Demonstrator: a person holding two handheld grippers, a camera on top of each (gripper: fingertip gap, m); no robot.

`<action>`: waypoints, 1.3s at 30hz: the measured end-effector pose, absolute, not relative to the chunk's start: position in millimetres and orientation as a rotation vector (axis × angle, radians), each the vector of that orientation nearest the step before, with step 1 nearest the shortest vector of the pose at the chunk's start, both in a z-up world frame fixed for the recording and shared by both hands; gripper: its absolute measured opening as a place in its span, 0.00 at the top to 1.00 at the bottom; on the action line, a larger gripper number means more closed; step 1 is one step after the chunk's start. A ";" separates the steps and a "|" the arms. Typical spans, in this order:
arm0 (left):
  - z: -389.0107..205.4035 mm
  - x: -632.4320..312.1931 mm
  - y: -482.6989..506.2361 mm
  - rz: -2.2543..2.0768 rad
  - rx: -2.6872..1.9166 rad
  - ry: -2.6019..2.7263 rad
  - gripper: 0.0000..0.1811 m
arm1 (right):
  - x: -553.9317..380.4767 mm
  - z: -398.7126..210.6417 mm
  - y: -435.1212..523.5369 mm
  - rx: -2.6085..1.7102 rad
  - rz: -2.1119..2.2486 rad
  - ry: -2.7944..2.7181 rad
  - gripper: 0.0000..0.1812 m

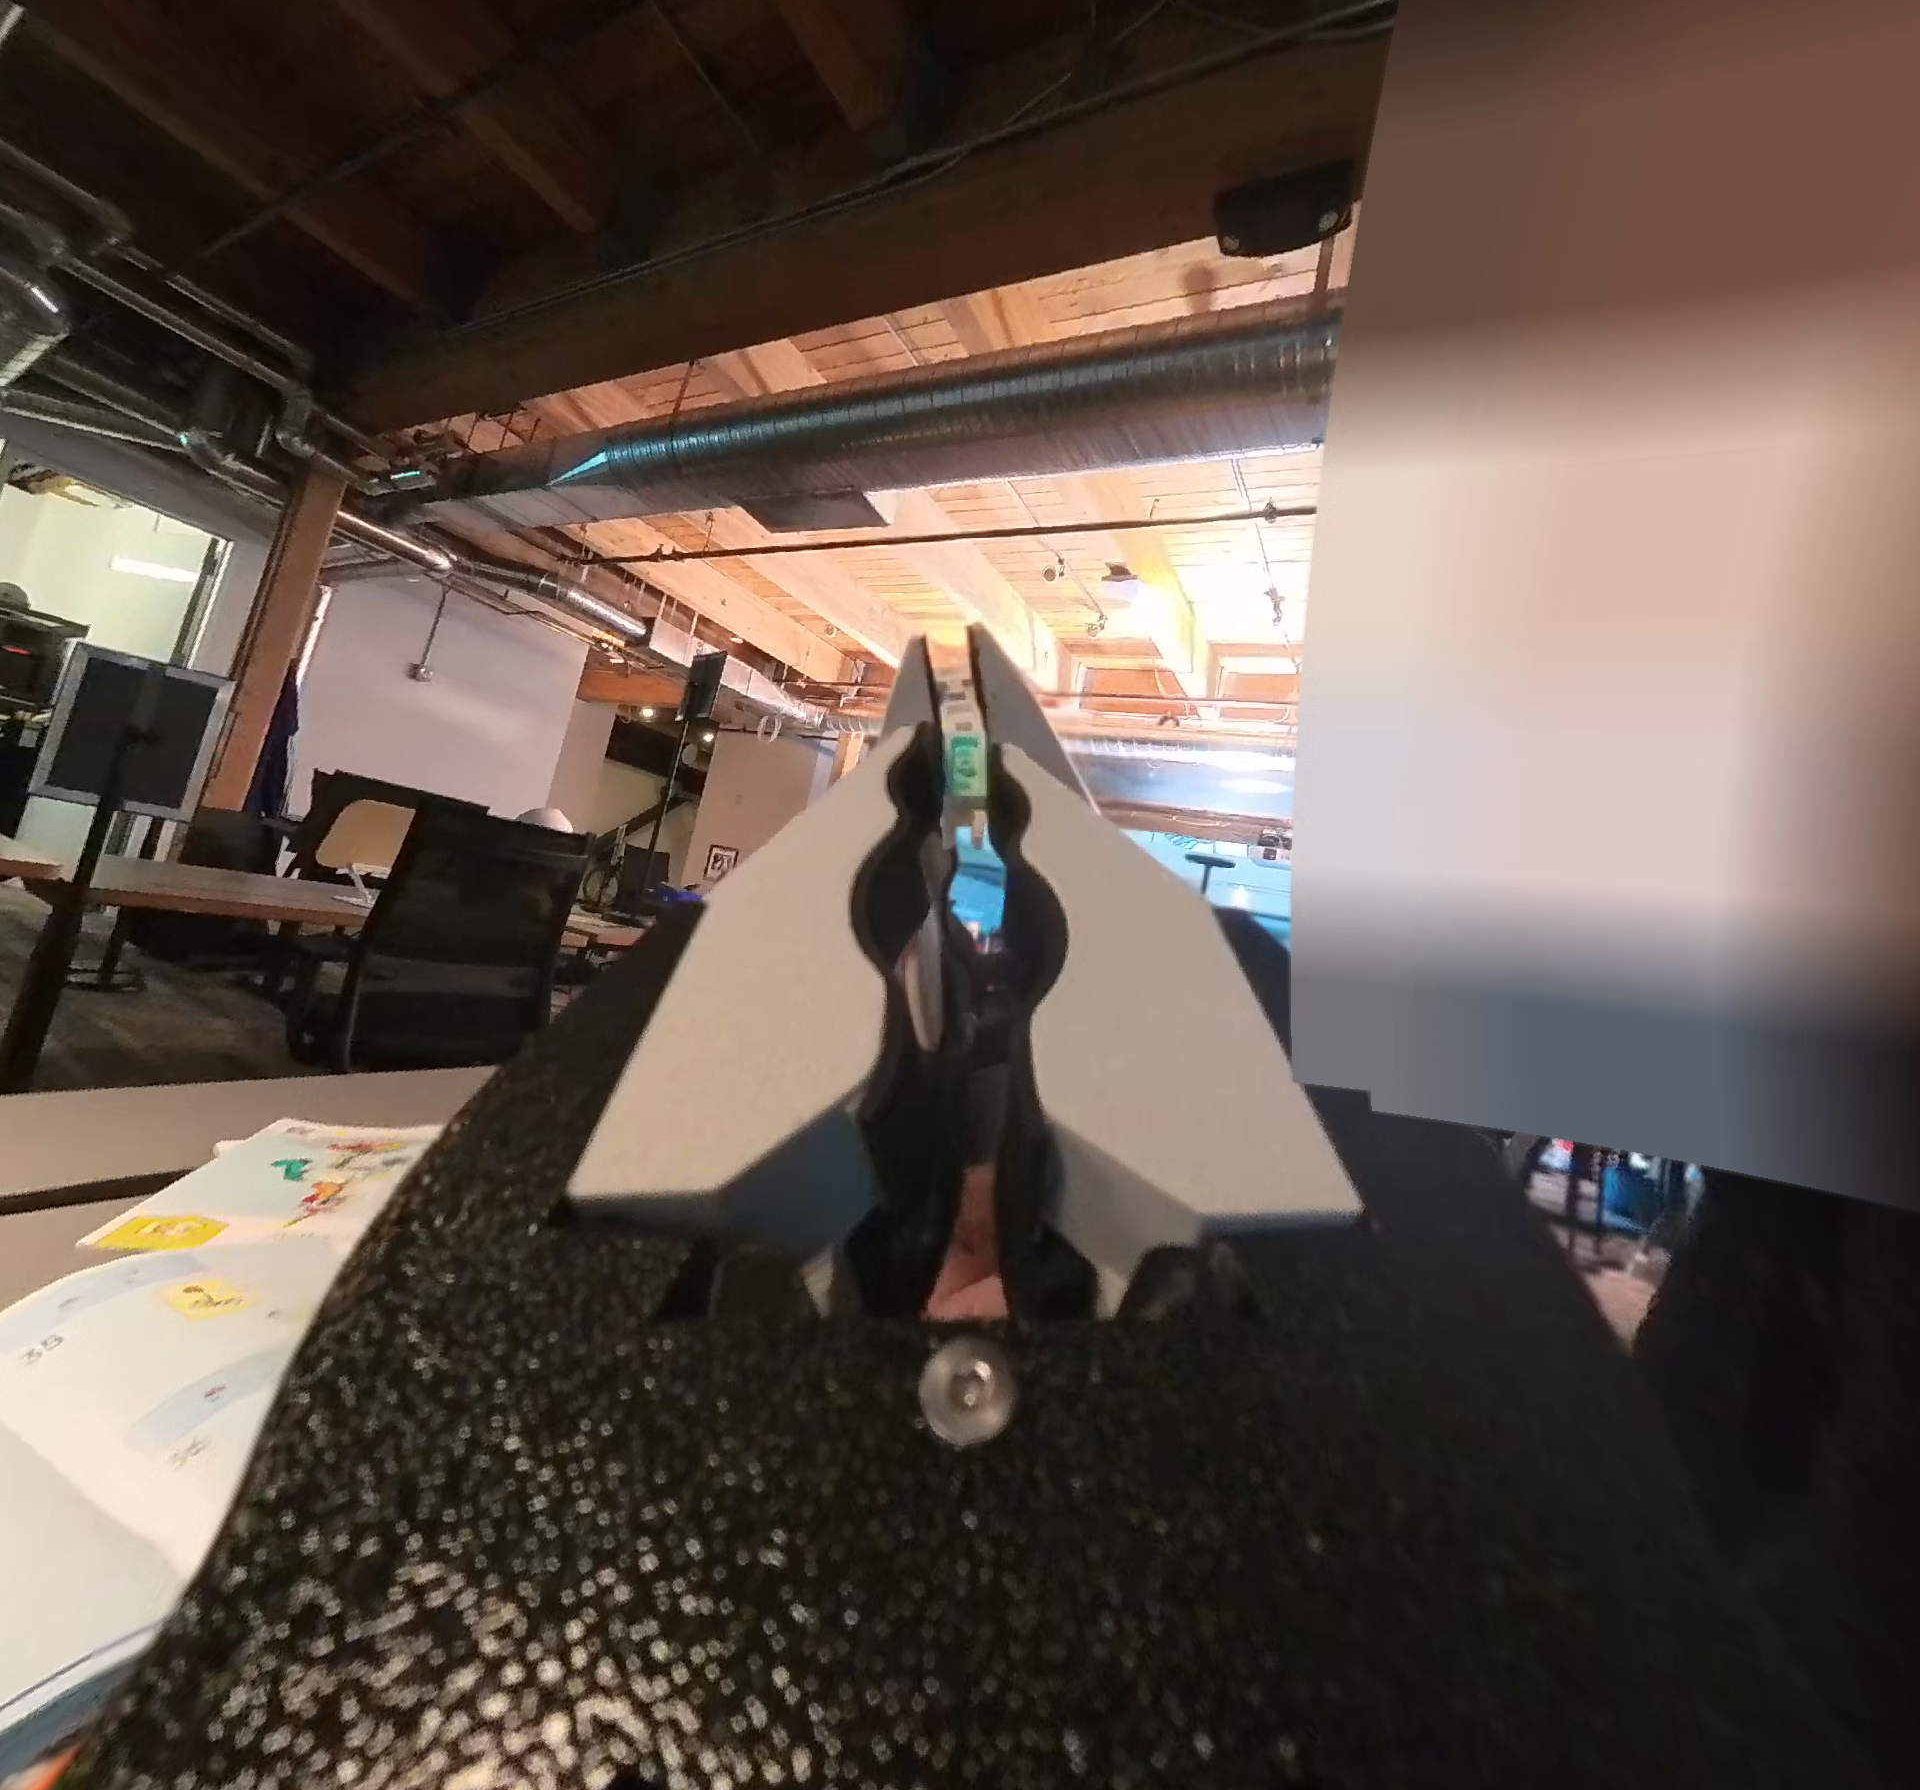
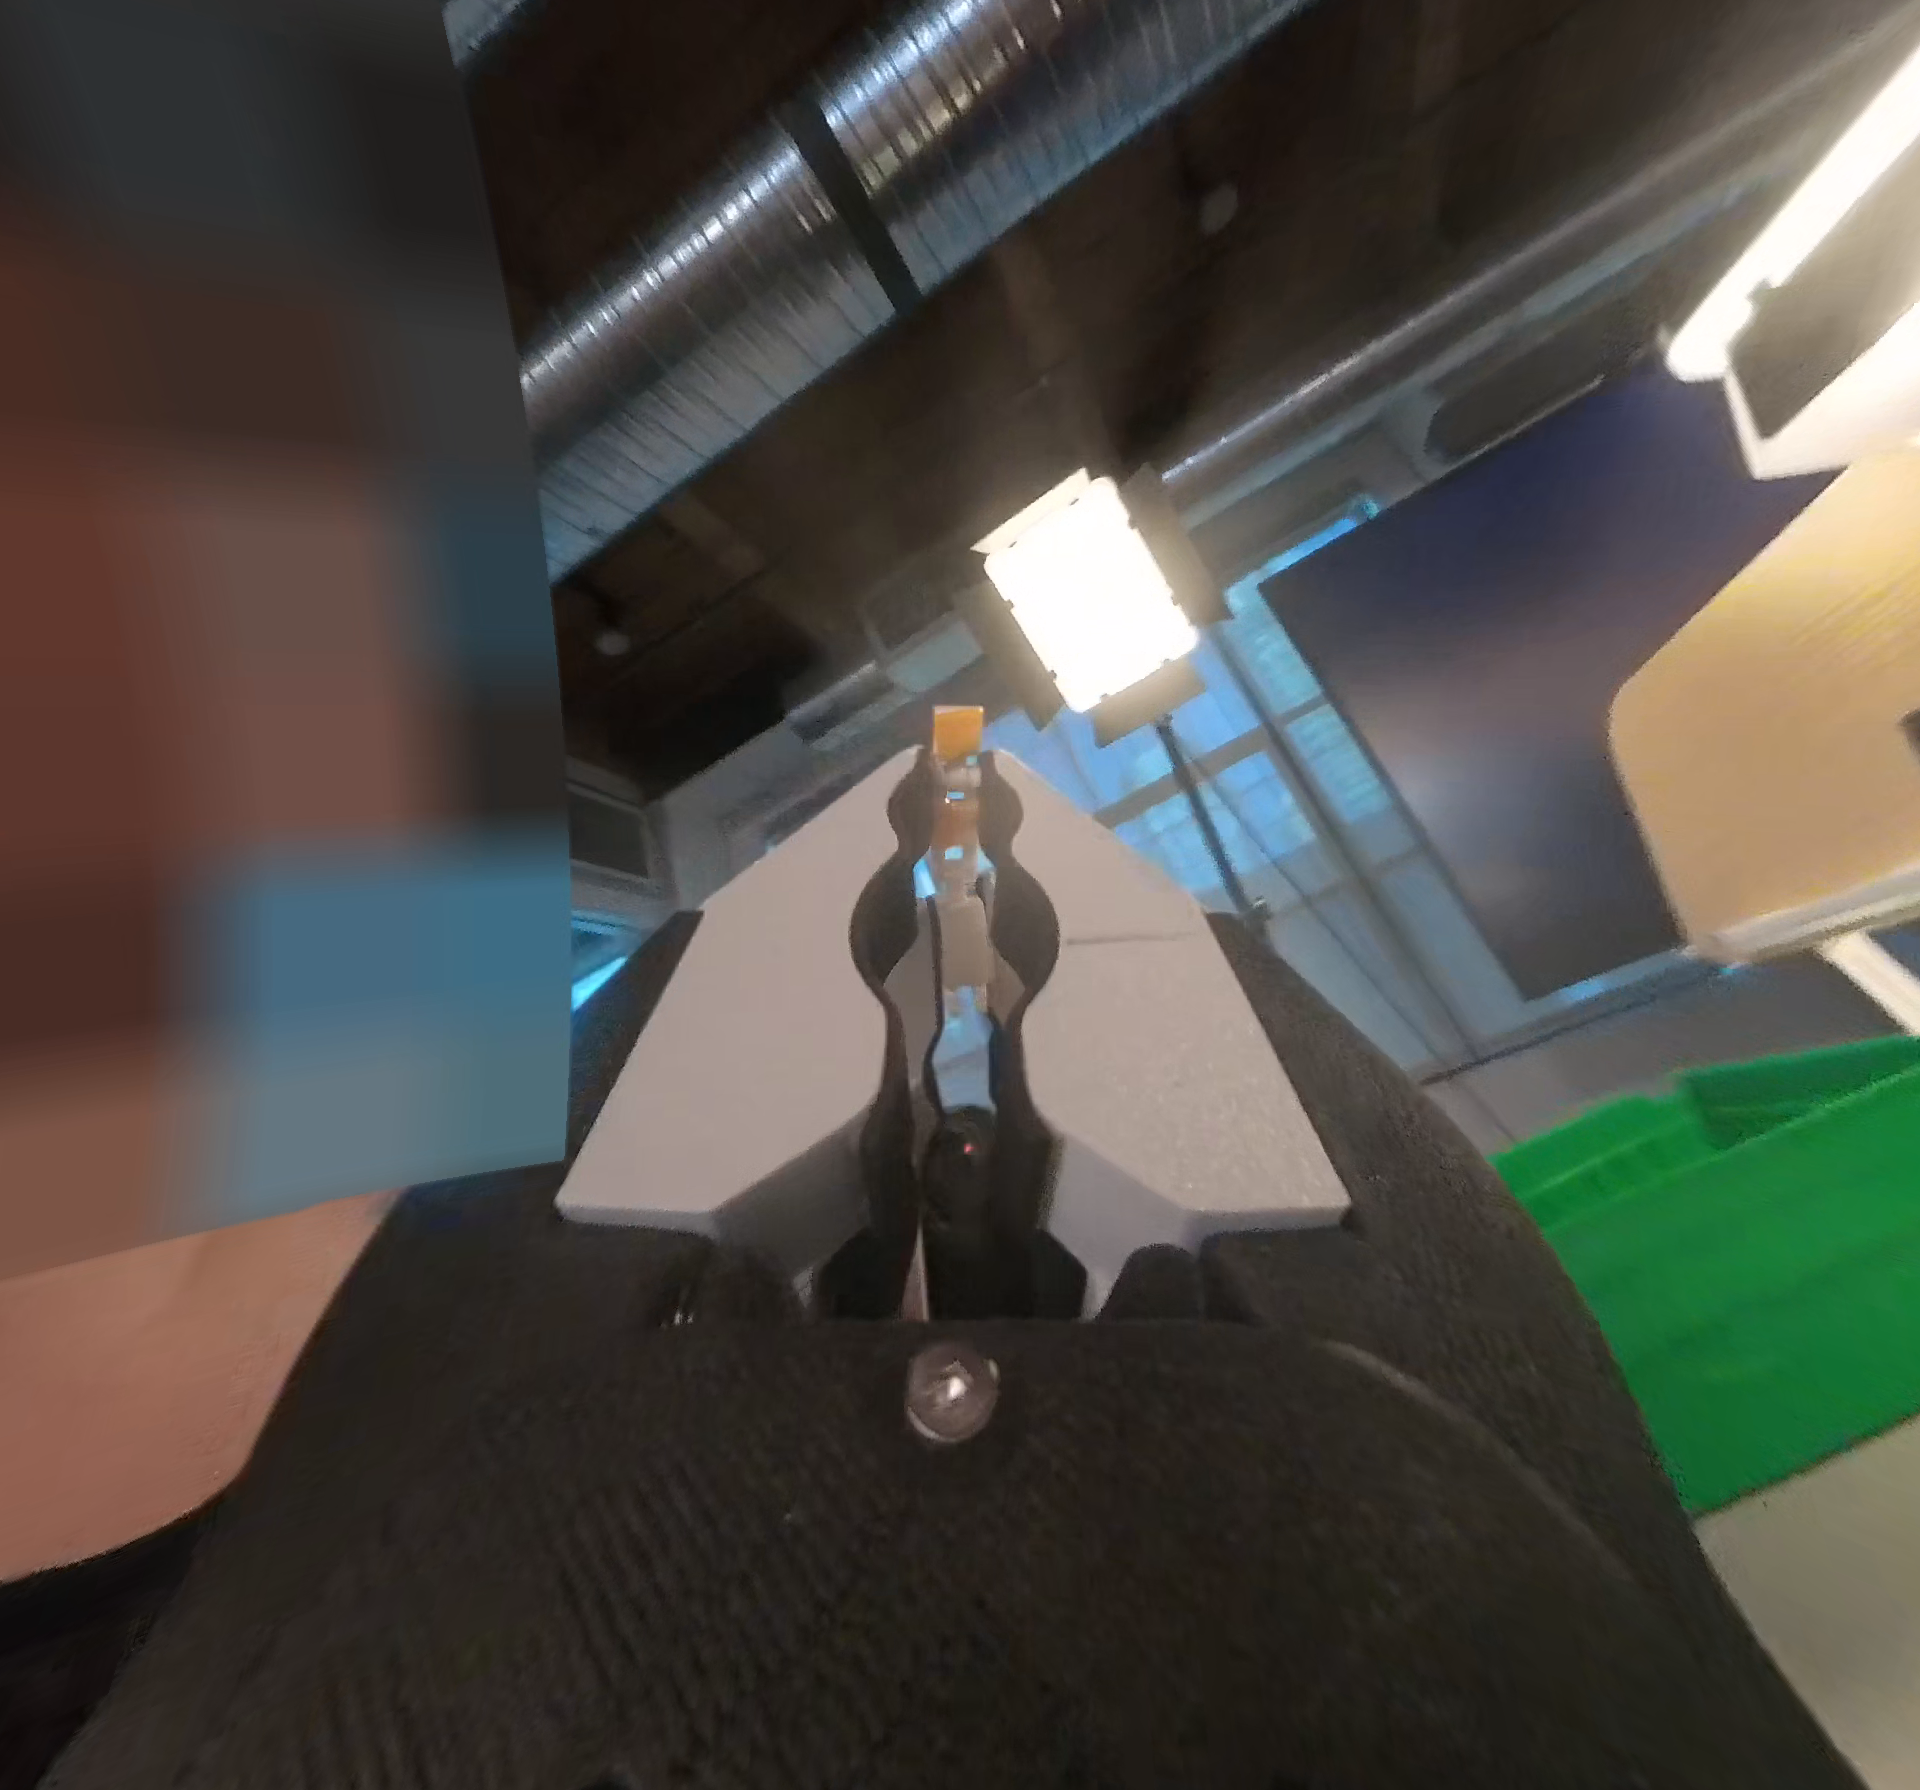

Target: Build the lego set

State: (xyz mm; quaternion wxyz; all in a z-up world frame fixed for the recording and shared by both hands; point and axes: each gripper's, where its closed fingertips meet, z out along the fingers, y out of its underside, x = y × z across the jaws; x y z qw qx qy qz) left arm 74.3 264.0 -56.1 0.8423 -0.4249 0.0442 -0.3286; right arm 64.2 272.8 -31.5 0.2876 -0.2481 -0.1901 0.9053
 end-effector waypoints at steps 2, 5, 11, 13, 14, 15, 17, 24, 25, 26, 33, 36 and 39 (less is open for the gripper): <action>-48.6 77.4 259.2 -0.707 -0.859 0.086 0.97 | 68.9 -23.9 269.1 -0.620 2.358 -0.444 0.97; -41.9 78.3 252.8 -0.665 -0.846 0.105 0.97 | 71.6 -18.0 263.6 -0.614 2.310 -0.415 0.97; -35.2 79.5 233.6 -0.745 -0.846 0.144 0.97 | 68.6 -11.2 239.5 -0.684 2.331 -0.639 0.97; -33.1 81.4 226.8 -0.737 -0.849 0.161 0.97 | 70.0 -9.3 231.7 -0.691 2.329 -0.699 0.97; -31.9 81.8 223.6 -0.731 -0.842 0.158 0.97 | 70.4 -7.9 228.2 -0.689 2.320 -0.701 0.97; -30.6 82.0 220.3 -0.719 -0.827 0.152 0.97 | 70.7 -6.3 225.1 -0.681 2.305 -0.683 0.97; -28.3 82.0 213.8 -0.703 -0.796 0.136 0.97 | 71.3 -3.6 219.9 -0.664 2.287 -0.614 0.97; -29.9 78.0 202.3 -0.753 -0.809 0.159 0.97 | 64.5 -5.9 204.4 -0.743 2.280 -0.798 0.97; -30.1 78.1 201.9 -0.765 -0.826 0.173 0.97 | 64.2 -6.2 203.0 -0.752 2.268 -0.837 0.97; -30.3 78.3 201.8 -0.770 -0.843 0.187 0.97 | 64.1 -6.5 202.4 -0.755 2.249 -0.861 0.97; -25.6 79.4 196.2 -0.791 -0.759 0.164 0.97 | 67.3 1.1 199.6 -0.664 2.218 -0.627 0.97; -27.7 78.4 194.2 -0.811 -0.725 0.145 0.97 | 66.6 -0.3 197.7 -0.652 2.241 -0.583 0.97; -28.4 77.9 193.1 -0.793 -0.724 0.146 0.97 | 67.1 -1.3 196.5 -0.632 2.229 -0.597 0.97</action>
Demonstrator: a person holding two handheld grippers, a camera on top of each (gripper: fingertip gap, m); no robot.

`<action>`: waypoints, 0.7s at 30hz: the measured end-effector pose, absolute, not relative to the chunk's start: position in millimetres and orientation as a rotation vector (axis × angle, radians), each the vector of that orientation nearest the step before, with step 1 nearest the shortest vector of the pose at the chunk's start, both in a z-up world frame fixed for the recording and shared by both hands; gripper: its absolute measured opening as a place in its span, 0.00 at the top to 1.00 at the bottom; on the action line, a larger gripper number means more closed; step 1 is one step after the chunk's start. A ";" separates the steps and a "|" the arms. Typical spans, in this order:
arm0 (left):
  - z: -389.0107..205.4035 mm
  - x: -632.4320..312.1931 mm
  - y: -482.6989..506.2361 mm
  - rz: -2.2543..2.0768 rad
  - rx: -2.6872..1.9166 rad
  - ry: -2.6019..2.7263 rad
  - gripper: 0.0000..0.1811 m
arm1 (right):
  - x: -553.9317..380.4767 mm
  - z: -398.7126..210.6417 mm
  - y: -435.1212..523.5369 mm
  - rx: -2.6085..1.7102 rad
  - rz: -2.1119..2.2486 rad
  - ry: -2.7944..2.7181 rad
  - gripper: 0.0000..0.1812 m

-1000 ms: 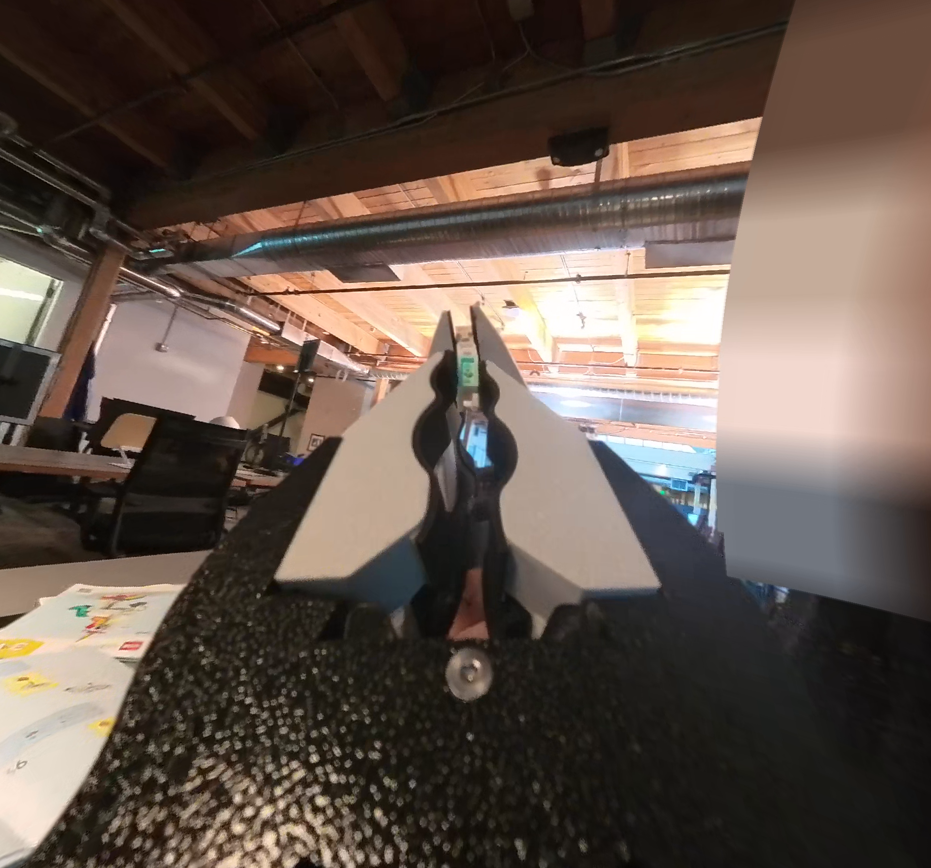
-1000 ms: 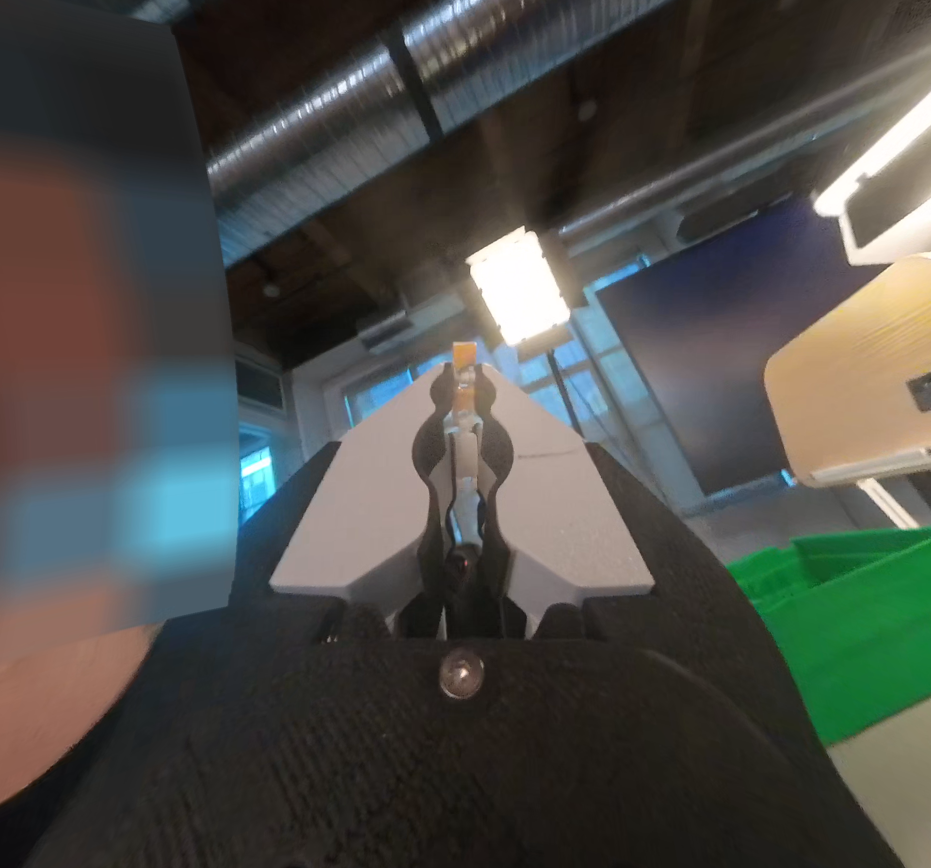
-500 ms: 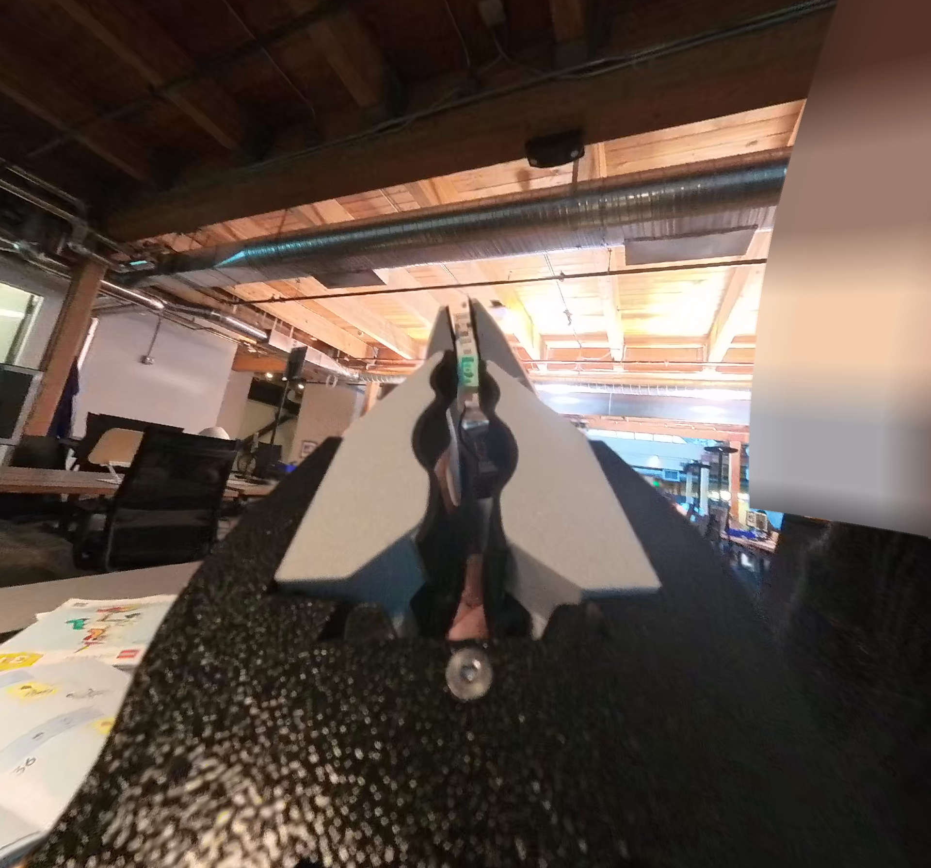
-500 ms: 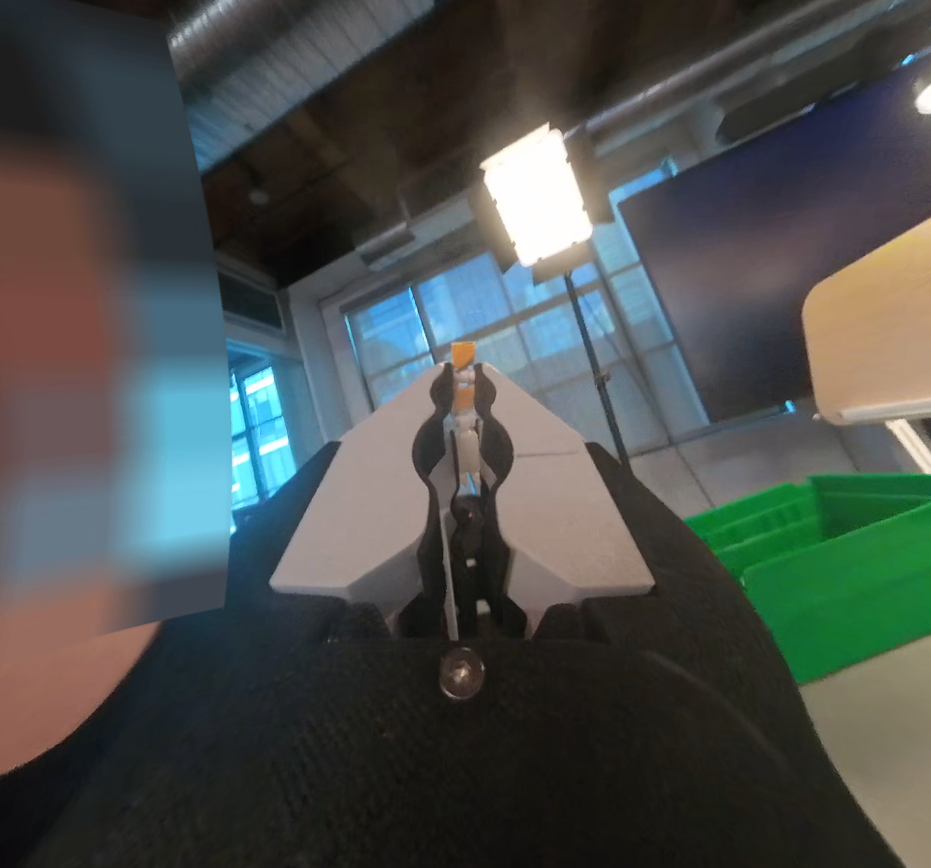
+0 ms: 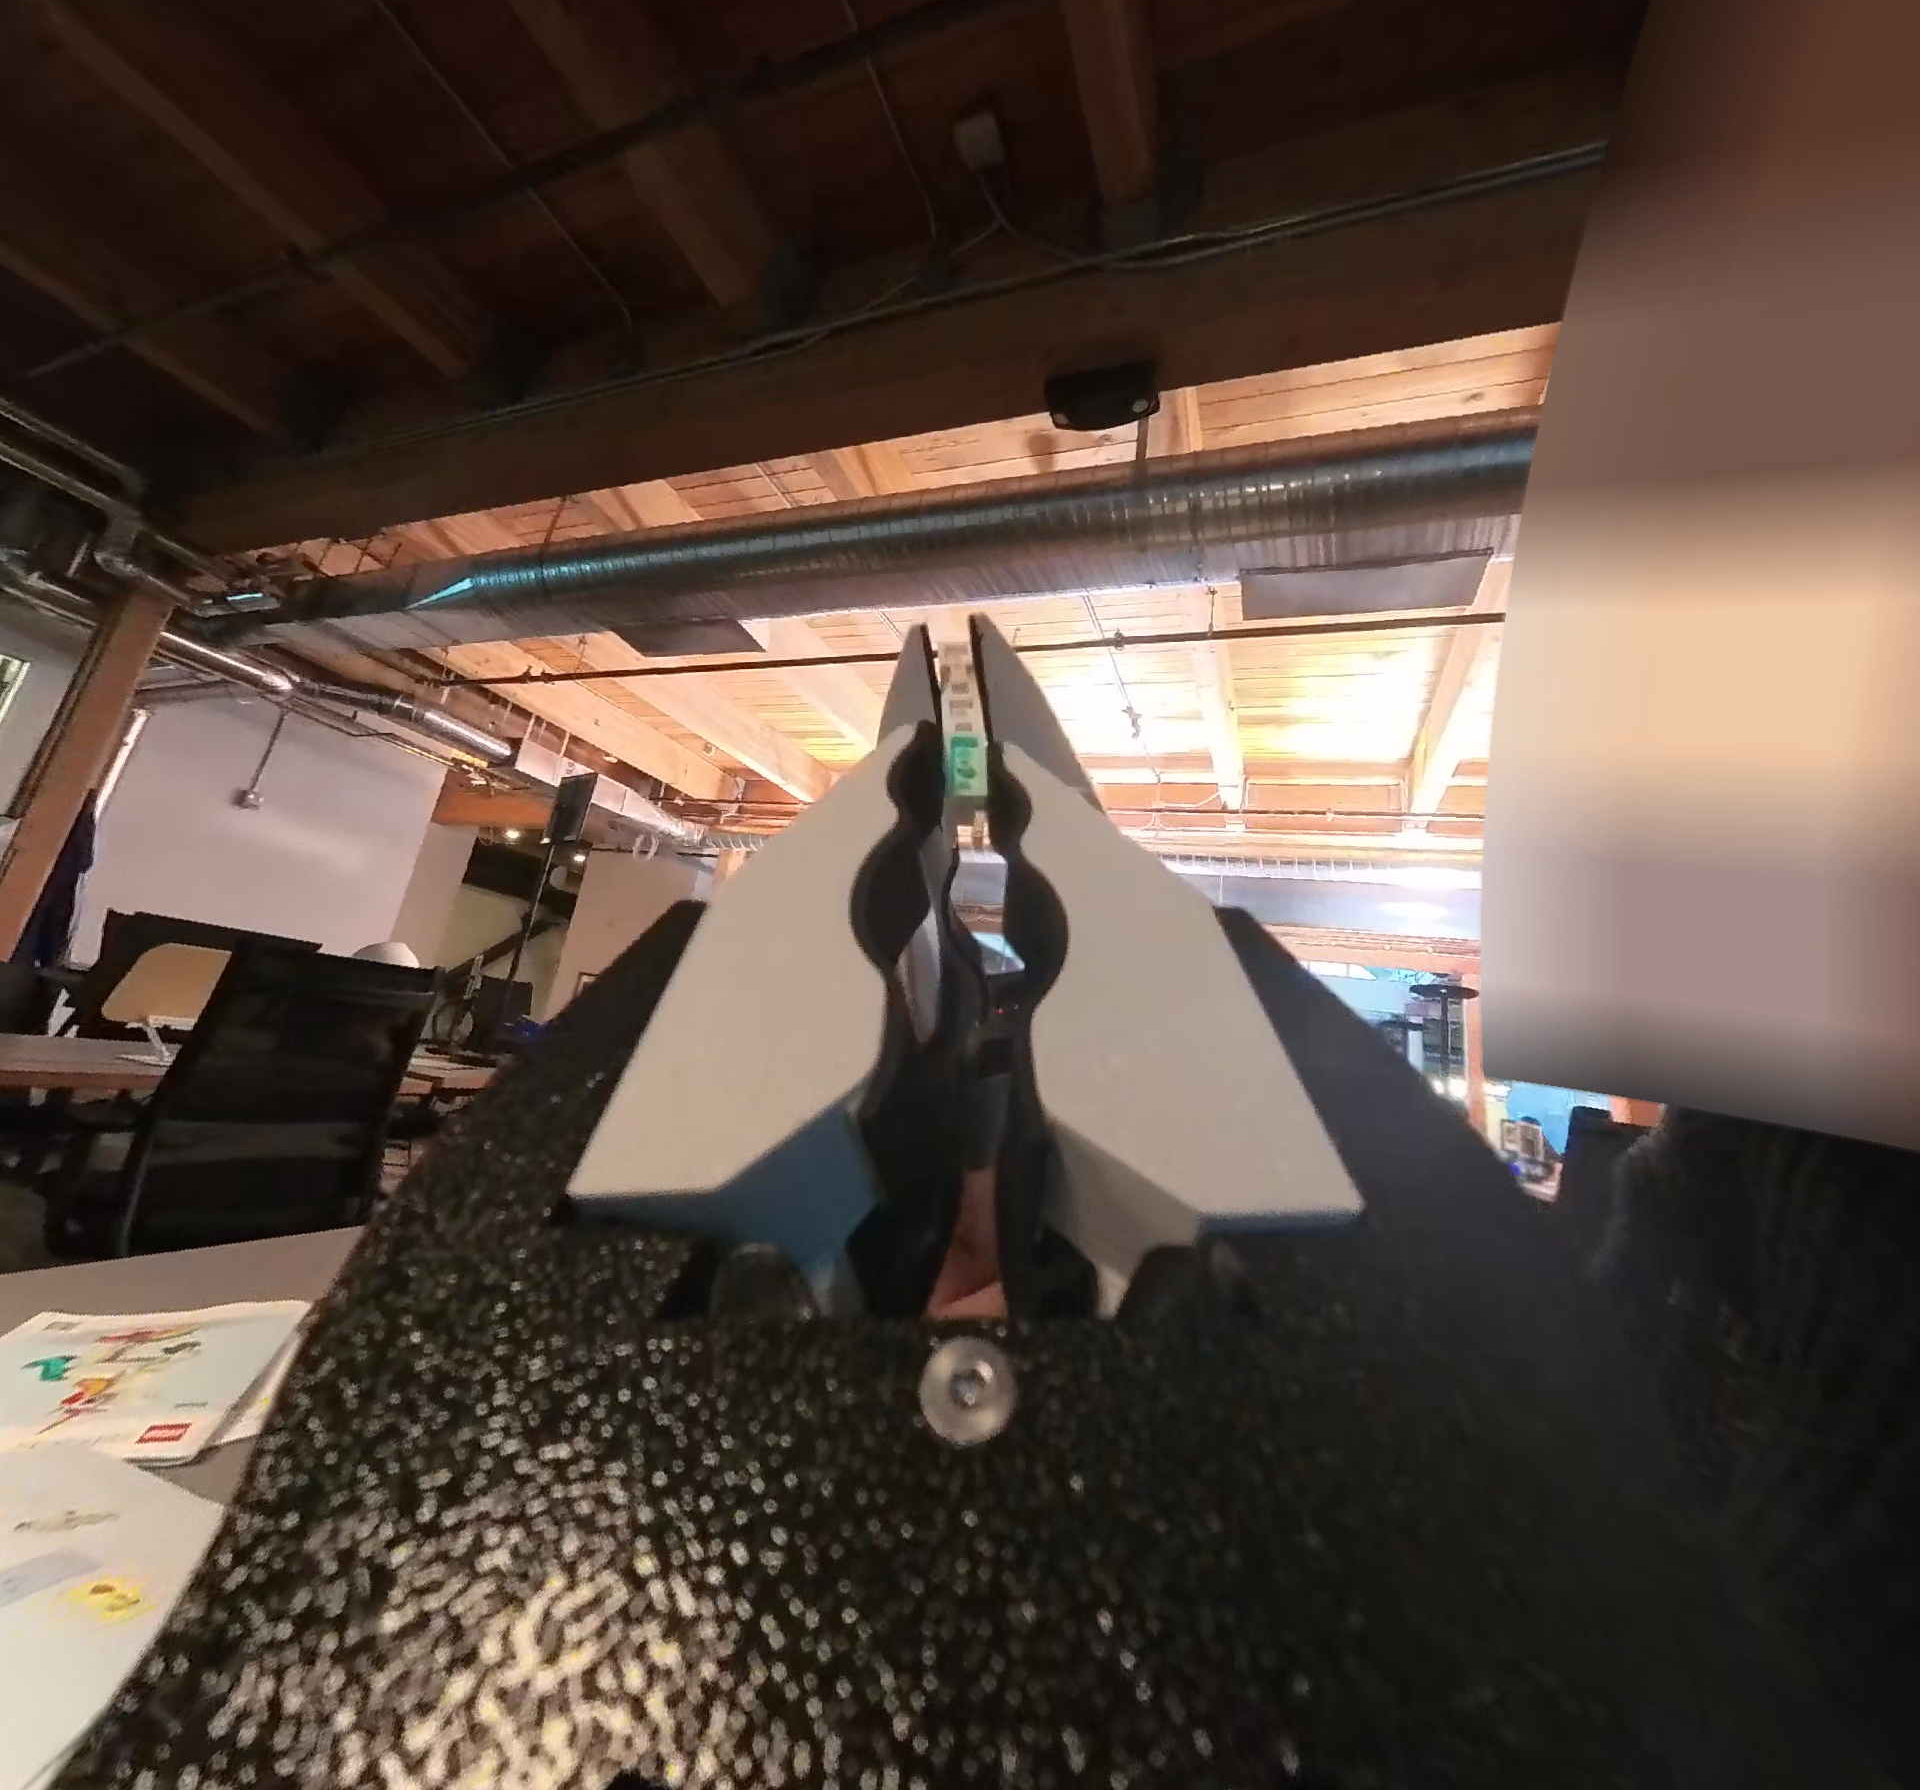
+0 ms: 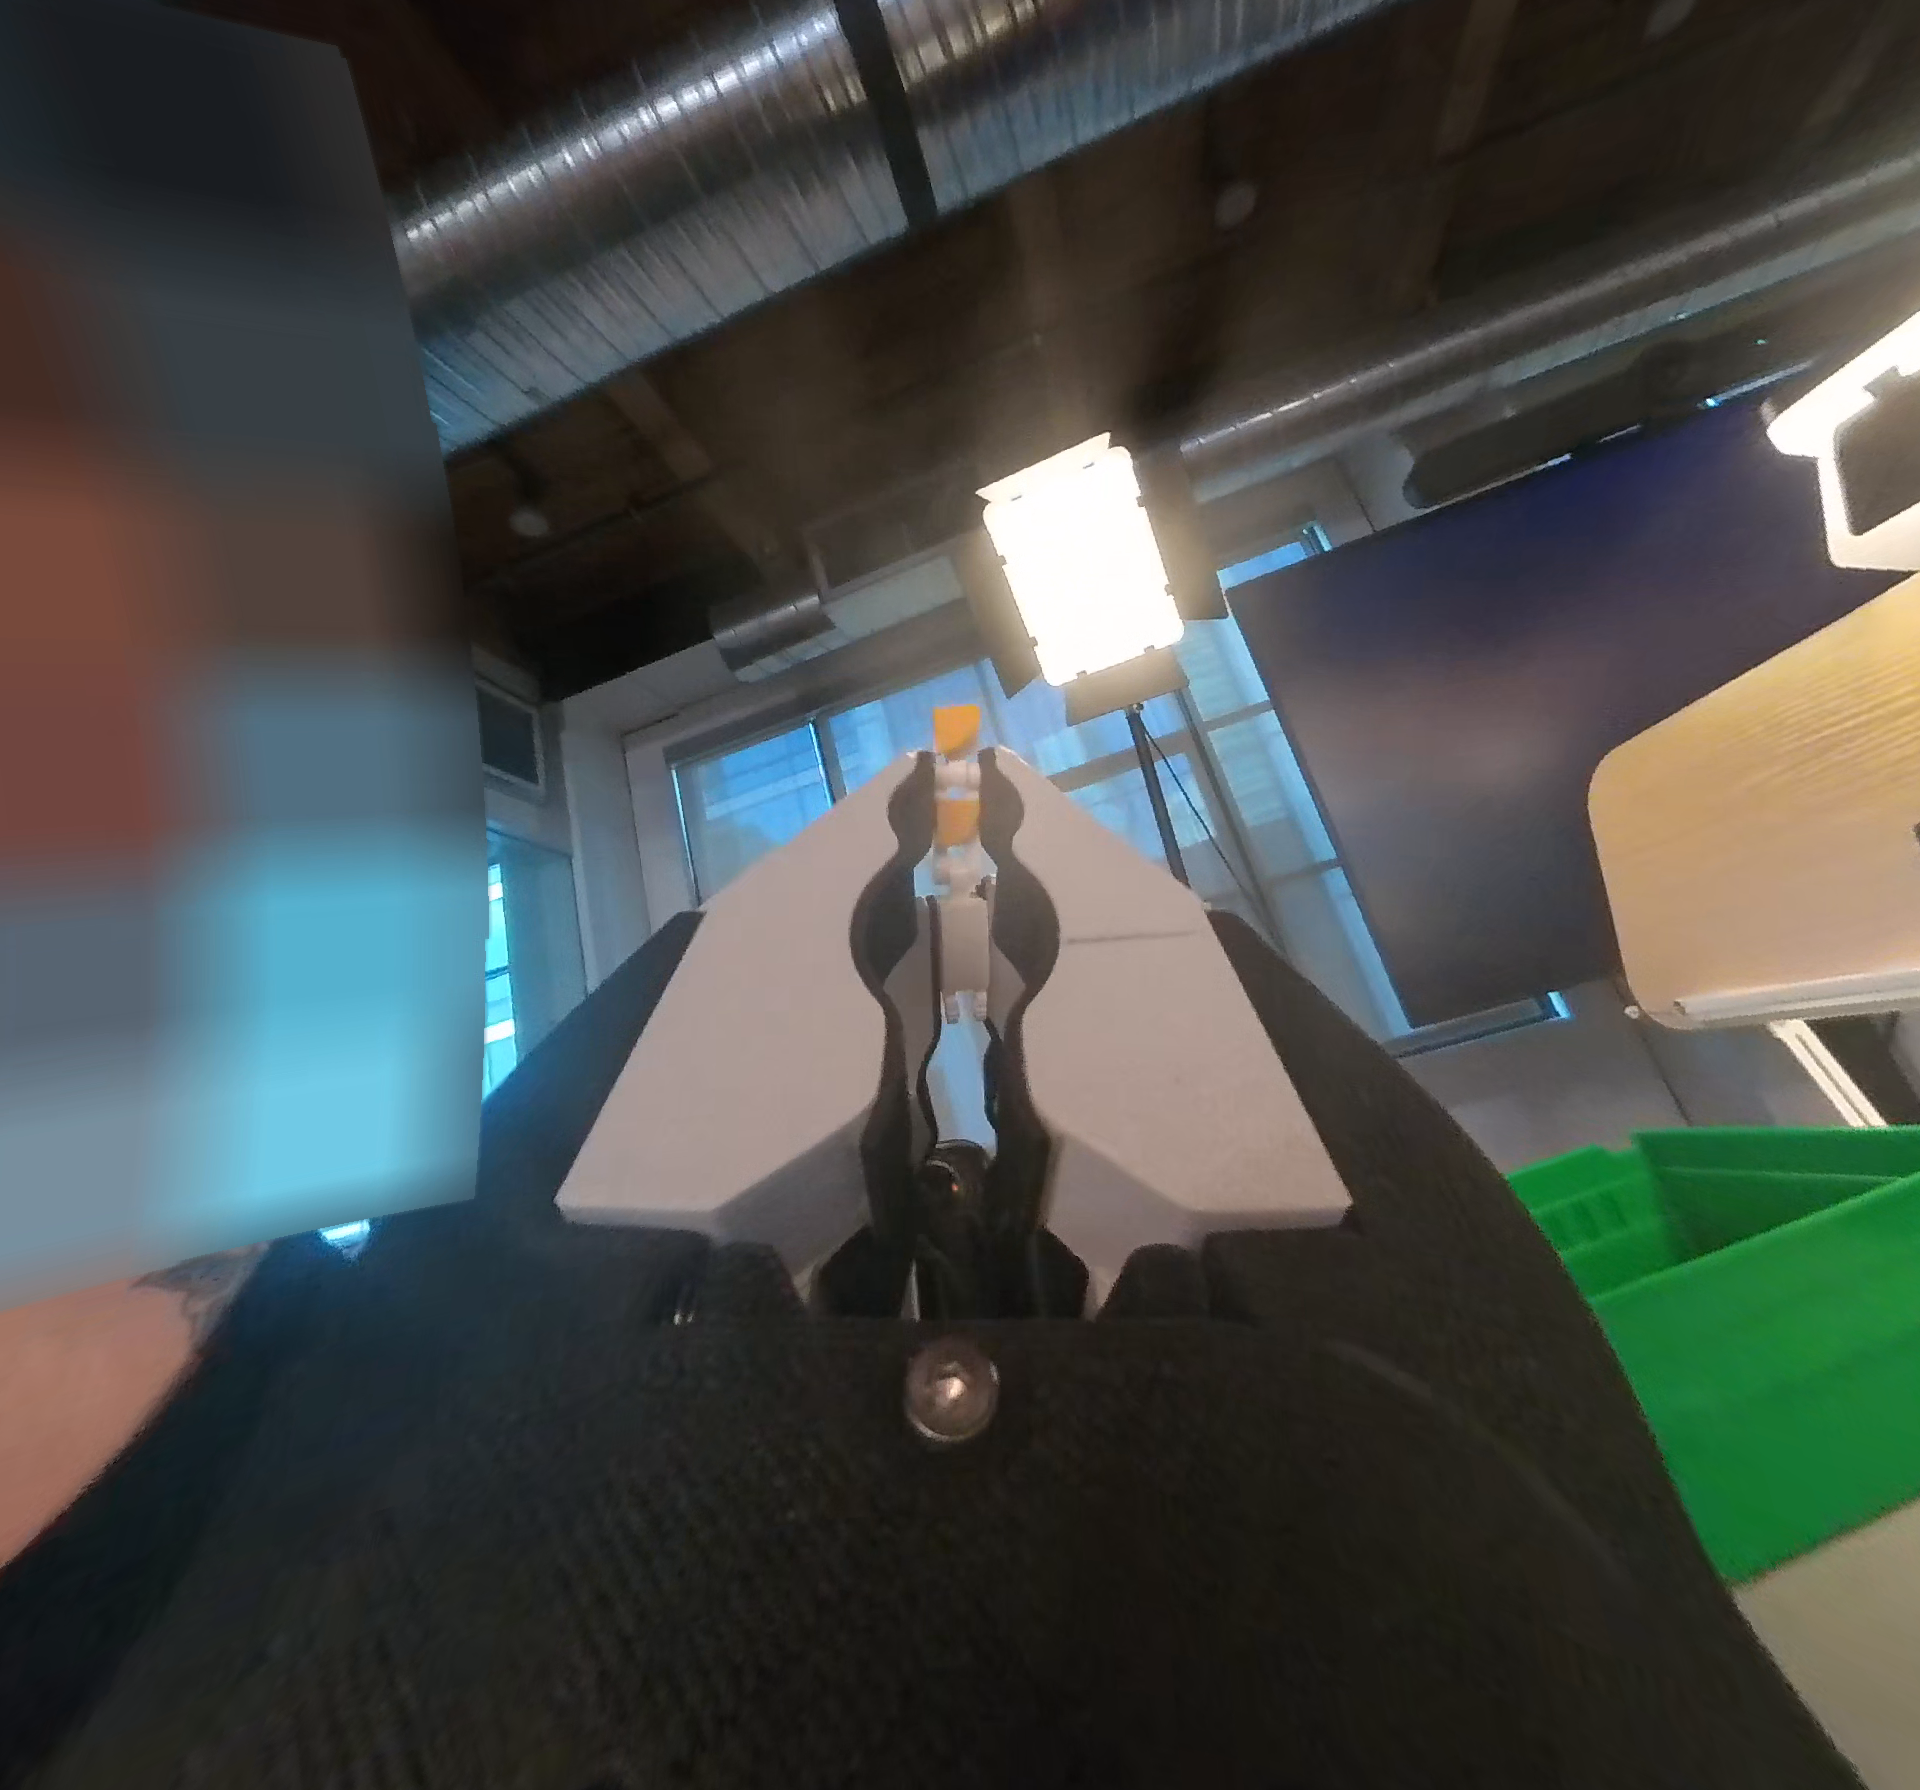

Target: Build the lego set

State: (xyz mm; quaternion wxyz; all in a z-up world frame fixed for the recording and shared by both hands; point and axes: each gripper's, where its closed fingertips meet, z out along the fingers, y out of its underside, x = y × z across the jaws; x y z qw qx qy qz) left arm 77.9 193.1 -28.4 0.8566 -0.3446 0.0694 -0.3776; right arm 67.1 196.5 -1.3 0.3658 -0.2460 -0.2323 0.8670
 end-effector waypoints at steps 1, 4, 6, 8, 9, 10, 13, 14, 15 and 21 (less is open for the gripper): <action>-27.9 78.5 192.4 -0.791 -0.721 0.148 0.97 | 68.3 -0.9 196.0 -0.622 2.236 -0.592 0.97; -26.1 78.9 190.0 -0.781 -0.704 0.153 0.97 | 72.2 0.0 195.2 -0.592 2.244 -0.575 0.97; -23.4 75.7 188.0 -0.788 -0.684 0.146 0.97 | 73.1 -2.2 194.6 -0.584 2.252 -0.577 0.97; -23.2 74.2 189.7 -0.797 -0.699 0.150 0.97 | 72.5 -6.4 195.7 -0.593 2.263 -0.570 0.97; -24.5 74.7 192.0 -0.792 -0.716 0.154 0.97 | 72.9 -7.4 198.0 -0.598 2.267 -0.557 0.97; -25.6 74.6 193.1 -0.797 -0.725 0.155 0.97 | 72.7 -8.5 199.2 -0.604 2.265 -0.566 0.97; -29.1 71.7 195.2 -0.824 -0.750 0.155 0.97 | 68.6 -12.2 199.5 -0.650 2.238 -0.658 0.97; -29.7 71.2 195.0 -0.819 -0.755 0.159 0.97 | 67.6 -12.9 198.9 -0.660 2.222 -0.696 0.97; -29.8 71.3 194.3 -0.810 -0.756 0.165 0.97 | 67.6 -13.0 197.6 -0.662 2.207 -0.729 0.97; -27.7 73.6 189.2 -0.788 -0.743 0.190 0.97 | 69.4 -11.6 190.8 -0.670 2.187 -0.849 0.96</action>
